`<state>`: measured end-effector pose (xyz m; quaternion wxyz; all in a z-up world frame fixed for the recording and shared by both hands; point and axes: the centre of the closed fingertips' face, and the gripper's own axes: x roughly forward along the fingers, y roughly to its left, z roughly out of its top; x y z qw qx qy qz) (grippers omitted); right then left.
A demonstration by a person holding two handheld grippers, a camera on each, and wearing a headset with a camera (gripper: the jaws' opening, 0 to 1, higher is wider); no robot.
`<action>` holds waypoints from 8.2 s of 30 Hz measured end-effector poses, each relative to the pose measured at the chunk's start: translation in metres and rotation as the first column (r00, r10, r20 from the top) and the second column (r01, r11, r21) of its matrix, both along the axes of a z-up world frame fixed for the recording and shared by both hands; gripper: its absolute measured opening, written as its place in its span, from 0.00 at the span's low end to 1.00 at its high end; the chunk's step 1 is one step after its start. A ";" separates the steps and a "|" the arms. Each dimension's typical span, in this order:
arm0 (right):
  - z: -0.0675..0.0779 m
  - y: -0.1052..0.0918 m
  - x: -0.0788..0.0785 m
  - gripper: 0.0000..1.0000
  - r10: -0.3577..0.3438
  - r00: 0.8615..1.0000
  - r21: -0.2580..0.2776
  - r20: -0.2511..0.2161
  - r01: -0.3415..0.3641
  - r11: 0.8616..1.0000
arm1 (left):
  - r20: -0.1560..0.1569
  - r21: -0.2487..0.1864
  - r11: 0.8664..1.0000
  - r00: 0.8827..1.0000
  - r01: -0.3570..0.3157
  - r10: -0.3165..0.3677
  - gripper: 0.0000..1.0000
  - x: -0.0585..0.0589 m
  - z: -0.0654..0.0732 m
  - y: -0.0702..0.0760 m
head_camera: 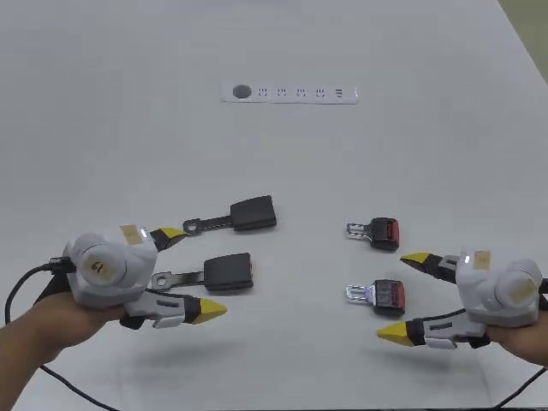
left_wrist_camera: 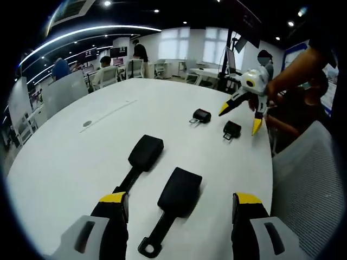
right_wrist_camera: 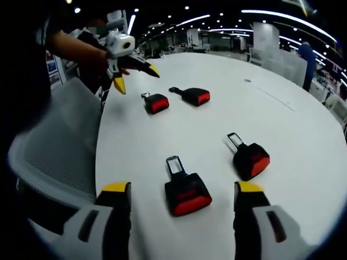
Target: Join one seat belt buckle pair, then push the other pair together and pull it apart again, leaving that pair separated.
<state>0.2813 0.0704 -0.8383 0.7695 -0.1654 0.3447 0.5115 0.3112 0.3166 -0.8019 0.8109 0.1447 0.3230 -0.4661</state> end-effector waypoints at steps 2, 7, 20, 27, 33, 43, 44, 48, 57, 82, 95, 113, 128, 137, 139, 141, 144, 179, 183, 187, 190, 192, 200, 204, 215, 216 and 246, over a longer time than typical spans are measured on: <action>-0.003 0.000 0.000 0.77 0.020 1.000 -0.007 -0.018 -0.020 1.000 | -0.015 0.018 0.999 0.999 0.029 -0.029 0.77 0.001 -0.008 -0.002; -0.010 0.000 0.001 0.74 0.056 0.997 -0.015 -0.049 -0.056 0.998 | -0.031 0.023 0.997 0.997 0.074 -0.074 0.71 0.007 -0.019 -0.010; -0.019 -0.004 -0.004 0.63 0.153 0.984 -0.054 -0.094 -0.159 0.986 | -0.056 0.099 0.981 0.986 0.165 -0.160 0.61 0.008 -0.040 -0.017; -0.019 -0.001 -0.008 0.54 0.212 0.974 -0.058 -0.084 -0.217 0.975 | -0.059 0.136 0.970 0.979 0.203 -0.196 0.53 0.008 -0.049 -0.015; -0.020 -0.001 -0.007 0.50 0.198 0.976 -0.059 -0.088 -0.203 0.977 | -0.040 0.175 0.948 0.964 0.266 -0.263 0.41 0.008 -0.057 -0.013; -0.021 -0.005 -0.001 0.37 0.210 0.976 -0.080 -0.057 -0.214 0.973 | -0.044 0.185 0.905 0.923 0.382 -0.381 0.35 0.006 -0.059 -0.013; -0.021 -0.006 -0.001 0.36 0.212 0.976 -0.080 -0.057 -0.216 0.973 | -0.048 0.189 0.899 0.918 0.396 -0.394 0.35 0.004 -0.058 -0.014; -0.021 -0.005 -0.002 0.36 0.216 0.974 -0.085 -0.061 -0.221 0.972 | -0.058 0.203 0.871 0.894 0.447 -0.445 0.35 0.003 -0.058 -0.014; -0.018 0.004 -0.002 0.35 0.223 0.971 -0.084 -0.081 -0.229 0.970 | -0.077 0.233 0.838 0.869 0.493 -0.489 0.34 0.004 -0.059 -0.012; -0.021 0.070 0.013 0.35 0.269 0.962 -0.043 -0.050 -0.271 0.962 | -0.125 0.294 0.806 0.856 0.515 -0.501 0.34 0.005 -0.061 -0.012; -0.021 0.111 0.023 0.35 0.266 0.963 -0.014 -0.052 -0.267 0.964 | -0.139 0.311 0.800 0.857 0.514 -0.497 0.34 0.005 -0.062 -0.013; -0.021 0.159 0.034 0.35 0.270 0.962 0.007 -0.042 -0.270 0.963 | -0.132 0.313 0.810 0.868 0.495 -0.479 0.34 0.003 -0.062 -0.016; -0.021 0.167 0.031 0.34 0.267 0.963 0.027 -0.042 -0.266 0.964 | -0.114 0.304 0.795 0.849 0.524 -0.516 0.33 0.002 -0.061 -0.017; -0.022 0.177 0.029 0.34 0.248 0.968 0.061 -0.044 -0.245 0.968 | -0.097 0.280 0.806 0.850 0.522 -0.518 0.33 0.002 -0.061 -0.017; -0.022 0.180 0.030 0.34 0.248 0.968 0.065 -0.043 -0.245 0.967 | -0.096 0.286 0.799 0.845 0.530 -0.526 0.33 0.002 -0.061 -0.018; -0.020 0.179 0.031 0.34 0.249 0.968 0.065 -0.046 -0.245 0.967 | -0.093 0.281 0.796 0.840 0.537 -0.534 0.33 0.002 -0.061 -0.017; -0.020 0.180 0.031 0.34 0.249 0.967 0.068 -0.048 -0.246 0.967 | -0.084 0.266 0.800 0.840 0.538 -0.537 0.33 0.003 -0.061 -0.017; -0.018 0.174 0.029 0.33 0.258 0.966 0.100 0.018 -0.258 0.961 | -0.031 0.174 0.825 0.840 0.538 -0.541 0.33 0.002 -0.058 -0.016; -0.019 0.175 0.030 0.34 0.282 0.959 0.066 0.015 -0.282 0.957 | -0.041 0.199 0.812 0.833 0.548 -0.552 0.33 0.002 -0.059 -0.018; -0.018 0.174 0.029 0.33 0.275 0.961 0.082 0.016 -0.275 0.958 | -0.031 0.182 0.821 0.838 0.541 -0.545 0.33 0.002 -0.058 -0.016; -0.018 0.174 0.029 0.33 0.268 0.963 0.095 0.027 -0.270 0.958 | -0.027 0.171 0.826 0.841 0.537 -0.541 0.33 0.002 -0.058 -0.016; -0.018 0.174 0.029 0.33 0.271 0.962 0.099 0.042 -0.274 0.957 | -0.024 0.161 0.829 0.842 0.536 -0.539 0.33 0.002 -0.058 -0.015; -0.017 0.173 0.029 0.33 0.256 0.965 0.122 0.052 -0.260 0.958 | -0.016 0.138 0.837 0.846 0.530 -0.533 0.33 0.002 -0.058 -0.017; -0.017 0.173 0.029 0.33 0.249 0.967 0.128 0.054 -0.254 0.959 | -0.011 0.132 0.839 0.847 0.528 -0.531 0.33 0.001 -0.057 -0.016; -0.016 0.173 0.029 0.33 0.234 0.971 0.152 0.056 -0.240 0.959 | -0.008 0.116 0.845 0.851 0.522 -0.525 0.33 0.001 -0.056 -0.015; -0.016 0.173 0.029 0.33 0.233 0.971 0.153 0.057 -0.239 0.959 | -0.009 0.113 0.846 0.851 0.522 -0.524 0.33 0.002 -0.055 -0.015; -0.015 0.173 0.028 0.33 0.215 0.974 0.180 0.068 -0.224 0.958 | -0.016 0.110 0.846 0.852 0.522 -0.524 0.33 0.000 -0.054 -0.016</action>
